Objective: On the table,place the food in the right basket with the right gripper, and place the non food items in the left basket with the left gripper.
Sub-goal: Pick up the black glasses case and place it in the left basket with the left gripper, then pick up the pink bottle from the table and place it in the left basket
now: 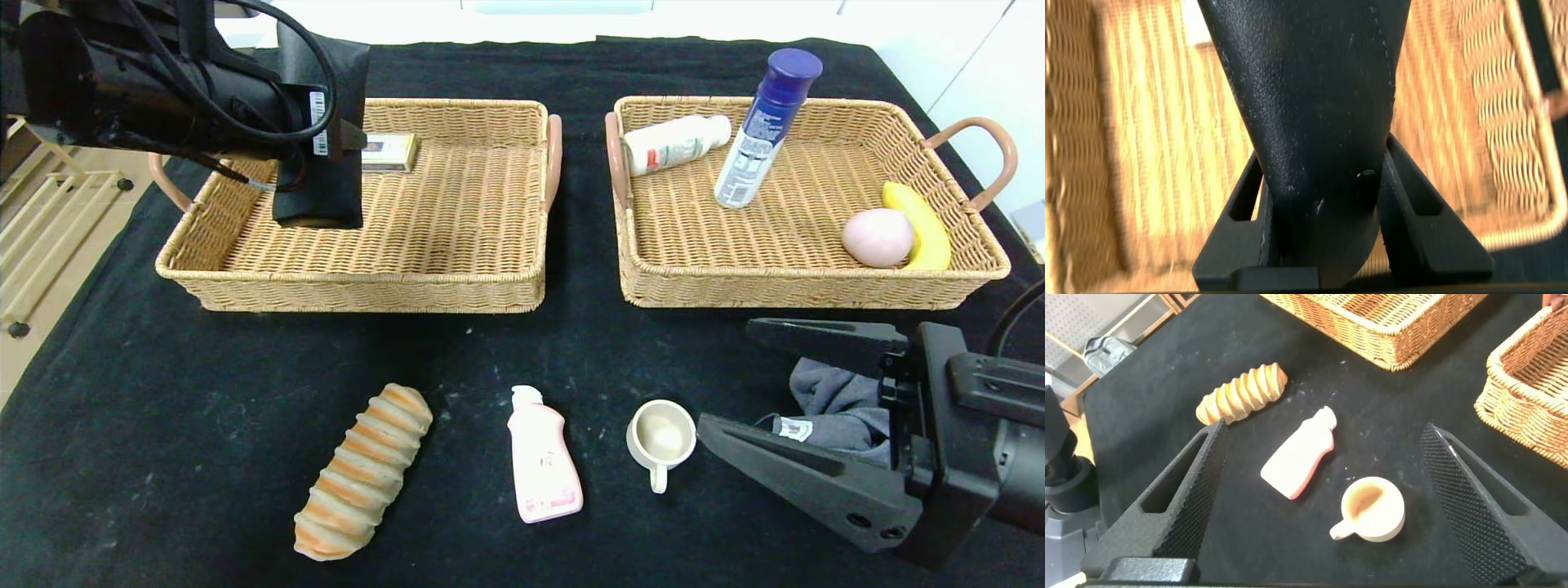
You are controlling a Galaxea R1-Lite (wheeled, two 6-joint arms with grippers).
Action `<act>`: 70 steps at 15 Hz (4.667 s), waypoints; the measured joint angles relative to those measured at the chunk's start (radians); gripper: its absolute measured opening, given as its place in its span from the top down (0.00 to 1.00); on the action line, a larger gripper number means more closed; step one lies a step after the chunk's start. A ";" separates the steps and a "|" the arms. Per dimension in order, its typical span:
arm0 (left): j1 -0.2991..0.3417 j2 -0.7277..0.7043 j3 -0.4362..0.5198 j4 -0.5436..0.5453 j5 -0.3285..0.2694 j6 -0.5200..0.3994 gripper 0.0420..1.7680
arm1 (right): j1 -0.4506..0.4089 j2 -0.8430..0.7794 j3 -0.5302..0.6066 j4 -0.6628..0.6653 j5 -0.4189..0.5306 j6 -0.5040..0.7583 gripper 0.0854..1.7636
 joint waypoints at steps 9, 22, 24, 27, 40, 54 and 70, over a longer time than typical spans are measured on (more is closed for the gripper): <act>0.002 0.150 -0.104 -0.163 -0.013 -0.001 0.60 | 0.001 -0.011 0.000 0.000 0.000 -0.001 0.03; 0.007 0.195 -0.102 -0.192 -0.037 -0.008 0.25 | 0.001 -0.022 0.005 0.000 0.002 -0.014 0.03; -0.002 0.187 -0.095 -0.182 -0.026 -0.009 0.20 | 0.001 -0.023 0.005 0.000 0.002 -0.014 0.03; -0.054 0.146 -0.069 -0.119 -0.017 -0.010 0.15 | 0.001 -0.027 0.005 0.000 0.002 -0.013 0.03; -0.422 -0.017 0.093 0.185 0.237 -0.371 0.05 | -0.043 -0.103 -0.016 0.015 0.007 -0.042 0.03; -0.634 0.066 0.181 0.457 0.273 -0.673 0.04 | -0.023 -0.140 -0.003 0.017 0.004 -0.058 0.03; -0.646 0.180 0.193 0.465 0.265 -0.724 0.03 | 0.001 -0.212 -0.007 0.068 -0.001 -0.083 0.03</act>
